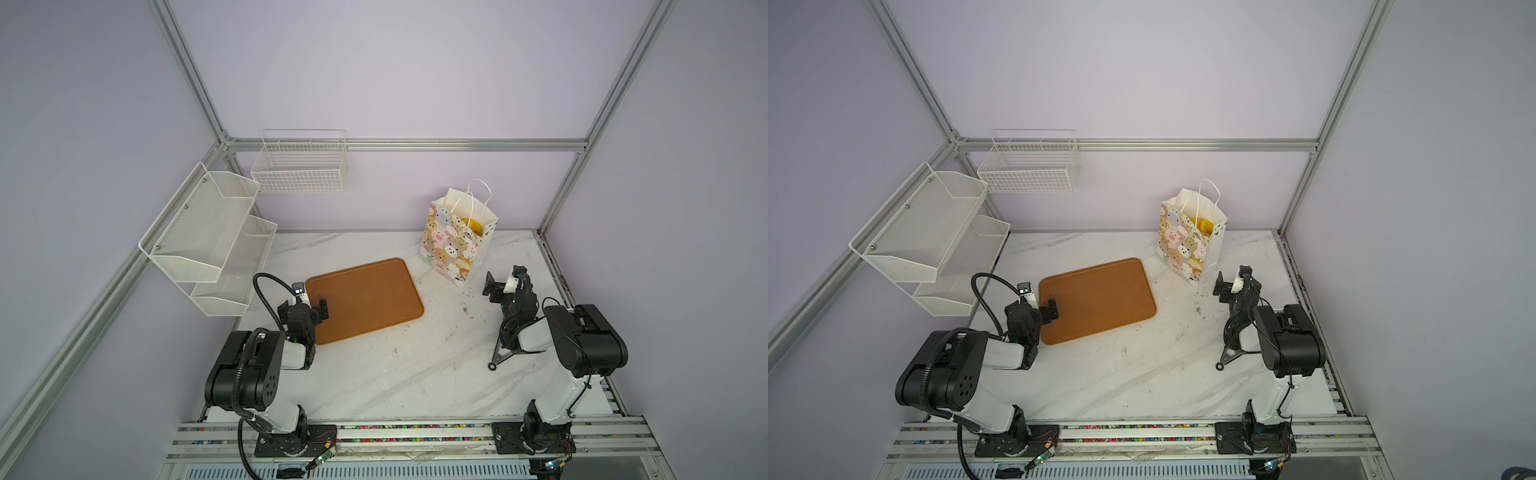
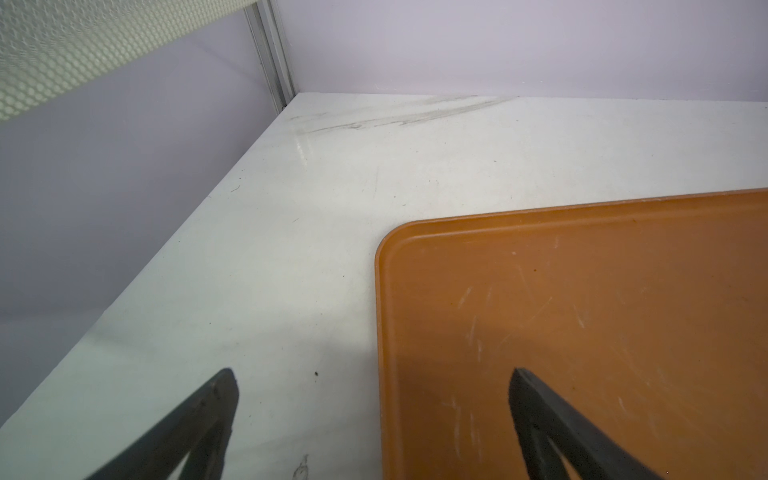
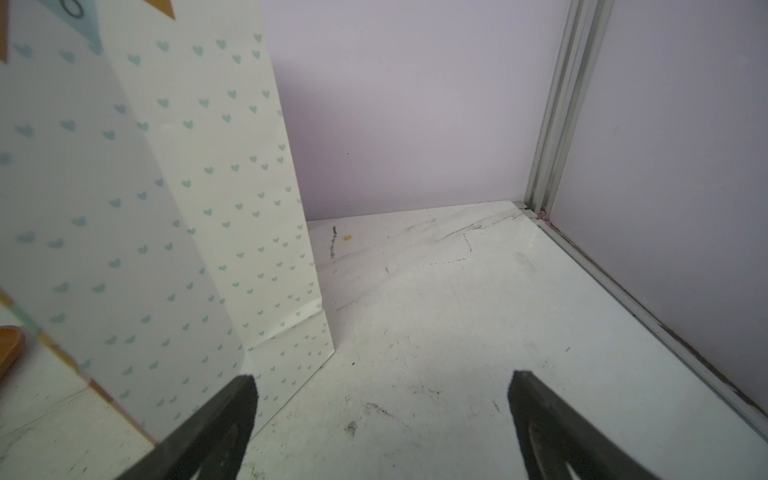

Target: Take the fake bread out of the paper bag

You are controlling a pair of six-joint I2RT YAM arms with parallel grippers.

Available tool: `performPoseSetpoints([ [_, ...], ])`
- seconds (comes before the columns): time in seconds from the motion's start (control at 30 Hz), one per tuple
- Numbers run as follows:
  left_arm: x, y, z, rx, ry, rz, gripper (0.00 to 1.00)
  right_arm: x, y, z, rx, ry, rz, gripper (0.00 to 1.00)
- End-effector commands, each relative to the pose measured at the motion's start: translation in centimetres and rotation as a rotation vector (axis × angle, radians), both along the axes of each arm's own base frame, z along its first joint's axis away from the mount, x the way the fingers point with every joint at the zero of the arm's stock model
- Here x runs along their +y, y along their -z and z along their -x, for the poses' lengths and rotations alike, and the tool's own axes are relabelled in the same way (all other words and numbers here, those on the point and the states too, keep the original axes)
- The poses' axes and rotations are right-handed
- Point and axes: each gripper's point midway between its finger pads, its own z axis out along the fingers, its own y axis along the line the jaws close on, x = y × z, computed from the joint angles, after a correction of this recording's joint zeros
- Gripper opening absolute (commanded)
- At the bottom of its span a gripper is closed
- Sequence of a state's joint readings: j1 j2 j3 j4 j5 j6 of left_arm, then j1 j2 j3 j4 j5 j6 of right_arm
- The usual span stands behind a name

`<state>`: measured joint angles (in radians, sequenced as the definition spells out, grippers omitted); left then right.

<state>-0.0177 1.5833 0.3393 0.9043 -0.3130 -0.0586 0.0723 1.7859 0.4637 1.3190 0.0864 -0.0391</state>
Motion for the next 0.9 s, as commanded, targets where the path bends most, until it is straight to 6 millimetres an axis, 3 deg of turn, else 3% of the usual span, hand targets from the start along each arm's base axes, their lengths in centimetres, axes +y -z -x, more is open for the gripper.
performPoseSetpoints([
  [0.0, 0.1, -2.95, -1.3, -0.098, 0.006, -0.015, 1.0, 0.2, -0.84, -0.12, -0.027, -0.008, 0.021, 0.97],
  [0.87, -0.06, -3.58, -1.17, -0.112, 0.011, -0.028, 1.0, -0.41, -1.42, -0.12, -0.038, 0.03, -0.007, 0.97],
])
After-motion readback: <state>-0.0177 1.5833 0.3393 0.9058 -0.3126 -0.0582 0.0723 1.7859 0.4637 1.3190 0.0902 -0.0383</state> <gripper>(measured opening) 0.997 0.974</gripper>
